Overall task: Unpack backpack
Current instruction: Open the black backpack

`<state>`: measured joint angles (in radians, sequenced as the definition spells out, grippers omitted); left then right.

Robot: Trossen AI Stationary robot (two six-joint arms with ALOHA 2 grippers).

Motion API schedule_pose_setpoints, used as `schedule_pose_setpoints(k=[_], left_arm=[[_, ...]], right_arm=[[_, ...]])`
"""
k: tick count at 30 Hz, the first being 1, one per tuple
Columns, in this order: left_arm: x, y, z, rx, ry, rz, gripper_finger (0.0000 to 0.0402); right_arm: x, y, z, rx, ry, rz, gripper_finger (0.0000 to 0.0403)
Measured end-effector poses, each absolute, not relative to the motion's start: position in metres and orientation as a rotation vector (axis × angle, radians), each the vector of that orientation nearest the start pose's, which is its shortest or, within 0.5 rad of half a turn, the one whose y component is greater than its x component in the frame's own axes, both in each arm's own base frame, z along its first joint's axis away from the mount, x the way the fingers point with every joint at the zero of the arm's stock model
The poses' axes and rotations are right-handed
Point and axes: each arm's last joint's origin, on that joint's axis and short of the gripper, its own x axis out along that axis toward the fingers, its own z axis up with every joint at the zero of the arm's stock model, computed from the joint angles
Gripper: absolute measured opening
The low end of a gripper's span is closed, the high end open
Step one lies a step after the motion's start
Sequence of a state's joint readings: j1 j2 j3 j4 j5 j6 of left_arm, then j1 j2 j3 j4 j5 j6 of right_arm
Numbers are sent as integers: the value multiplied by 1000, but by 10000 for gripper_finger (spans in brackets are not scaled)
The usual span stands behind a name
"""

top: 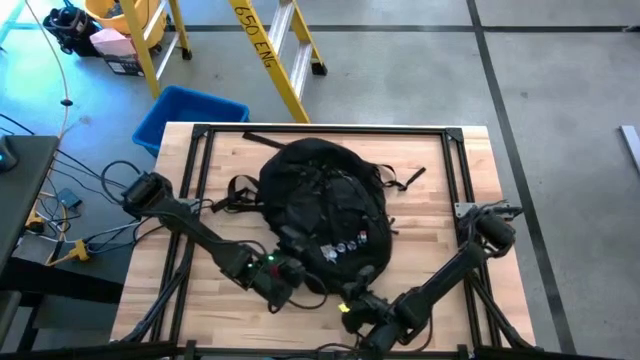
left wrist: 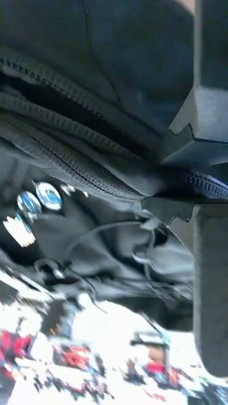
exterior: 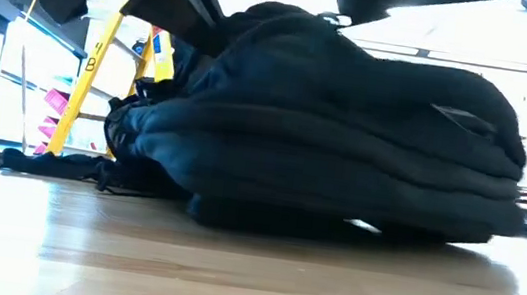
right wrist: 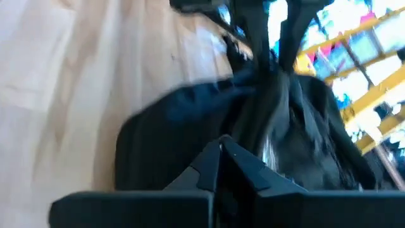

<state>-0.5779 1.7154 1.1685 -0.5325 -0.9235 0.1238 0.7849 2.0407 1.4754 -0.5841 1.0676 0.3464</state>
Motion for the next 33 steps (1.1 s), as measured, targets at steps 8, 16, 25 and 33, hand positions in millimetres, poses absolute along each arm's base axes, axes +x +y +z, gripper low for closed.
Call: schedule_pose_setpoints(k=[8,16,25,33], left_arm=[[267,-160,232,869,770,412,27],[245,-167,255,814,652,459,7],[256,-168,261,702,567,498,6],[262,-171,266,672,536,464,7]], right_arm=[[271,251,193,-482,703,-551,1],[248,232,200,-398,704,-749,1],[300,263,198,-257,568,-490,0],[352,241,207,-93,589,-306,38]])
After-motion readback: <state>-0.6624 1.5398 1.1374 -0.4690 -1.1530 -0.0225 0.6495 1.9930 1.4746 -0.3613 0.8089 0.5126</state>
